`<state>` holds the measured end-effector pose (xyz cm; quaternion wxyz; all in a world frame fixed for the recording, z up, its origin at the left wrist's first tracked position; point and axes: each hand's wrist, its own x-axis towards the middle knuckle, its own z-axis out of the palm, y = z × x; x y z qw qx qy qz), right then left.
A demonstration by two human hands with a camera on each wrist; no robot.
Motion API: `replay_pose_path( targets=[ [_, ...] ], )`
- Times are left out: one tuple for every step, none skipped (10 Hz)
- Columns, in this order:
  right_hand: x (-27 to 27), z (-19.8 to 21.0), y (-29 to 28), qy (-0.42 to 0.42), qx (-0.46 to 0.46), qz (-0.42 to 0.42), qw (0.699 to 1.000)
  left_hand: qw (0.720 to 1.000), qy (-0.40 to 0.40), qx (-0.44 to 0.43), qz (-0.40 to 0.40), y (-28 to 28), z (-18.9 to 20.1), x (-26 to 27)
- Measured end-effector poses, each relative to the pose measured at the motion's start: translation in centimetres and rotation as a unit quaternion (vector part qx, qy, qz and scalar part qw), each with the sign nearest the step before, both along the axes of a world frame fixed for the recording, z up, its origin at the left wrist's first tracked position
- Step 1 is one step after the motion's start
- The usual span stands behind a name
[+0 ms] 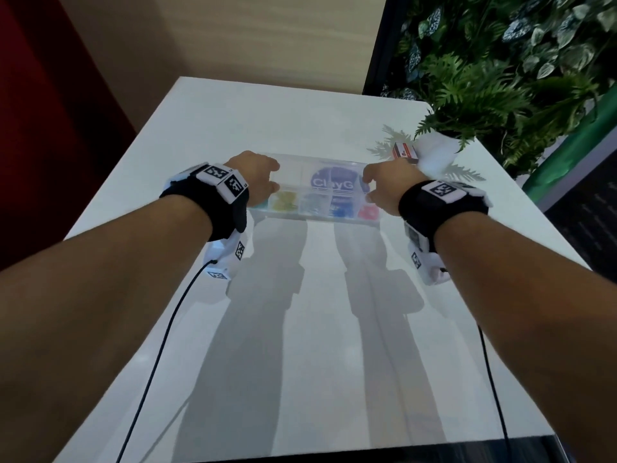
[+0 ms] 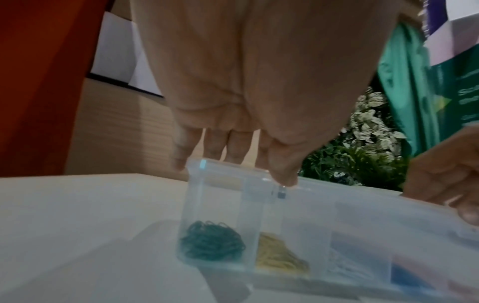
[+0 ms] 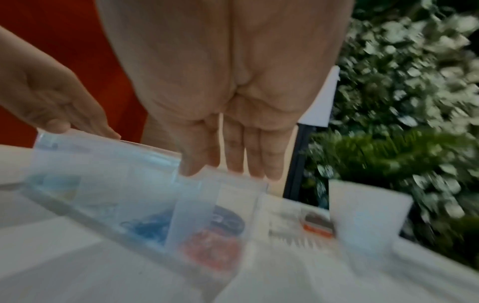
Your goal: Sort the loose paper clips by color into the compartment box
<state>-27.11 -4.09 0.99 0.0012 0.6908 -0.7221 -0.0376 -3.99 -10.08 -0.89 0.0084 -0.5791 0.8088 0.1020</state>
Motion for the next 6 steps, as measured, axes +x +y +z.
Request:
replay_pose_path(
  targets=[
    [0.0,-0.4,-0.7,-0.025,-0.011,-0.022,0.999,1.0,0.015,-0.008,0.01,-1.2,-0.2,-0.7],
    [0.2,-0.4,-1.5,-0.039,-0.019,-0.038,0.998,1.0,0.018,-0.013,0.018,-2.1,-0.4,-1.3],
    [0.2,-0.5,-2.1,-0.044,-0.018,-0.044,0.998,1.0,0.01,-0.007,0.024,-2.6,-0.8,-1.7],
    [0.0,-0.4,-2.1,-0.067,-0.009,-0.059,0.996,1.0,0.015,0.006,0.023,-2.3,-0.7,-1.6],
    [-0.6,-0.4,-1.7,-0.117,-0.029,-0.052,0.991,0.998,0.047,-0.03,0.024,-1.9,-0.9,-1.1],
    [-0.9,0.0,-0.3,-0.161,-0.067,-0.04,0.984,0.992,0.109,-0.056,0.018,-0.7,-0.8,-0.6]
  ],
)
